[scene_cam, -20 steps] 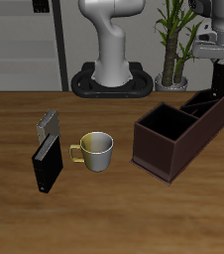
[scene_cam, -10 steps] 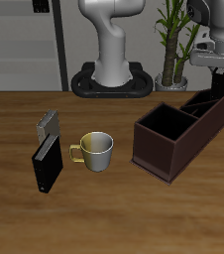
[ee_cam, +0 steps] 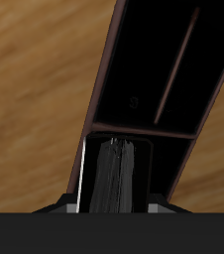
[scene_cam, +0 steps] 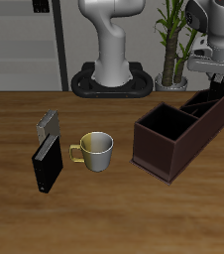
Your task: Place the left black book into the left desk caddy's left compartment
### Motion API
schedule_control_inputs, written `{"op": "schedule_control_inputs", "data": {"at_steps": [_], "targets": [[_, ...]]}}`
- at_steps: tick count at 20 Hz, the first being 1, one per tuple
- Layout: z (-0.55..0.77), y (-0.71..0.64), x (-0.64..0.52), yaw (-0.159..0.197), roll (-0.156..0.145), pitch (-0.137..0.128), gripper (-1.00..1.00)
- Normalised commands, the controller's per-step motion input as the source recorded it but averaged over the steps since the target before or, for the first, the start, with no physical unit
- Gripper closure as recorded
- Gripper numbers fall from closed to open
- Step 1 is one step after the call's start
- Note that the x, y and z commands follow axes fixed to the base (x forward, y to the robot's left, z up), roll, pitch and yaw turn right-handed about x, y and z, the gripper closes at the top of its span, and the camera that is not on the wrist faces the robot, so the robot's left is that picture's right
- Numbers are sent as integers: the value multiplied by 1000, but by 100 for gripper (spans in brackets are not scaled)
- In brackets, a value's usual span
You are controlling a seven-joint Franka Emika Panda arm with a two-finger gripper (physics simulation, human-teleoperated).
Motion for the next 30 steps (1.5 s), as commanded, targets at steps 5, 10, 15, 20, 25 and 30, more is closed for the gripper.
{"op": "schedule_control_inputs", "data": {"at_steps": [5,10,15,20,25,30], "targets": [[-123,-155,149,-17,-34,27,100],[-208,-143,109,-24,-32,36,100],[23,-28,-40,1,7,-6,100],[-31,-53,34,-5,-4,-11,100],[-119,-64,78,-11,27,89,-100],[111,-93,-41,-8,-34,-26,-100]]}}
